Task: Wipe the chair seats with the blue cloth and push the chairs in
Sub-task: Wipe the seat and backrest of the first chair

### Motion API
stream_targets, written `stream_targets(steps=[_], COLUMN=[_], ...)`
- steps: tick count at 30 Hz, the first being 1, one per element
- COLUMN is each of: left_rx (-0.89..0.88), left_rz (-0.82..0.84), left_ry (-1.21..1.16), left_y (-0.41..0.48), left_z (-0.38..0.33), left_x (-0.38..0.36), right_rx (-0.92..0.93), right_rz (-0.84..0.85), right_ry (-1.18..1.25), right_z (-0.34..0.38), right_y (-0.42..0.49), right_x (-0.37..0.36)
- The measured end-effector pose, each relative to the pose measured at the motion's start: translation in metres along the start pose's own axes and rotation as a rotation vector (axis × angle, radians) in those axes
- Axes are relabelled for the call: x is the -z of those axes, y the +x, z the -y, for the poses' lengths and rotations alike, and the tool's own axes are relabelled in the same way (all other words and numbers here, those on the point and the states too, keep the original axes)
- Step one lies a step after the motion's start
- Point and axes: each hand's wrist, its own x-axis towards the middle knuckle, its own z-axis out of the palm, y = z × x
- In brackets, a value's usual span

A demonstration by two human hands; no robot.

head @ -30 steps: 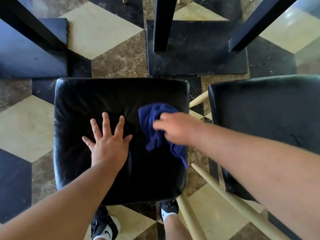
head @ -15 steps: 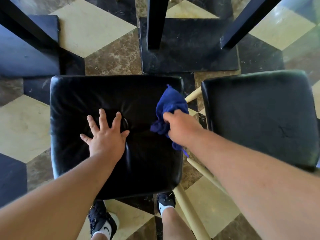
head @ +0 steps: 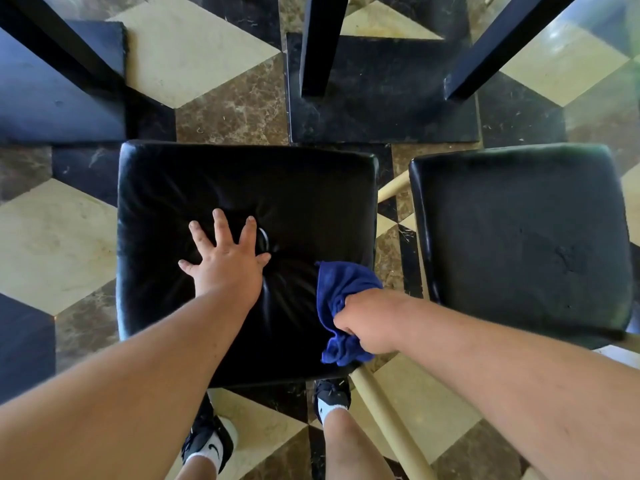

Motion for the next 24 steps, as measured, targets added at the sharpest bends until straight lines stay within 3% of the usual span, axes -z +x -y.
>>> stream_targets(steps=[3, 6, 11, 13, 16, 18, 21, 24], left_rx=[-0.028, -0.085, -0.310, -0.201, 0.193, 0.238, 0.214, 0.354], left_rz=[-0.032, -0.058, -0.106, -0.115, -0.039, 0.042, 0.037, 0.062], left_ry=[0.026, 0.085, 0.199, 0.206, -0.079, -0.318, -0.678, -1.101], left_y=[-0.003, -0.003, 0.011, 0.015, 0.025, 0.032, 0.044, 0.047], left_z=[0.005, 0.019, 0.066, 0.091, 0.128, 0.143, 0.154, 0.163], left_x=[0.002, 0.011, 0.043, 0.055, 0.065, 0.070, 0.079, 0.095], right_rx=[-0.046, -0.159, -0.405, -0.490, -0.487, -0.365, -0.203, -0.046], right_rz=[-0.169, -0.505, -0.912, -1.031, -1.110, -1.103, -1.047, -1.009], right_ry=[0.058, 0.173, 0.270, 0.282, 0.301, 0.344, 0.382, 0.281], right_z=[-0.013, -0.031, -0.055, -0.048, -0.018, 0.012, 0.069, 0.118], right_y=[-0.005, -0.002, 0.039, 0.063, 0.104, 0.135, 0.175, 0.200], right_x=[-0.001, 0.013, 0.091, 0.123, 0.168, 0.195, 0.228, 0.251])
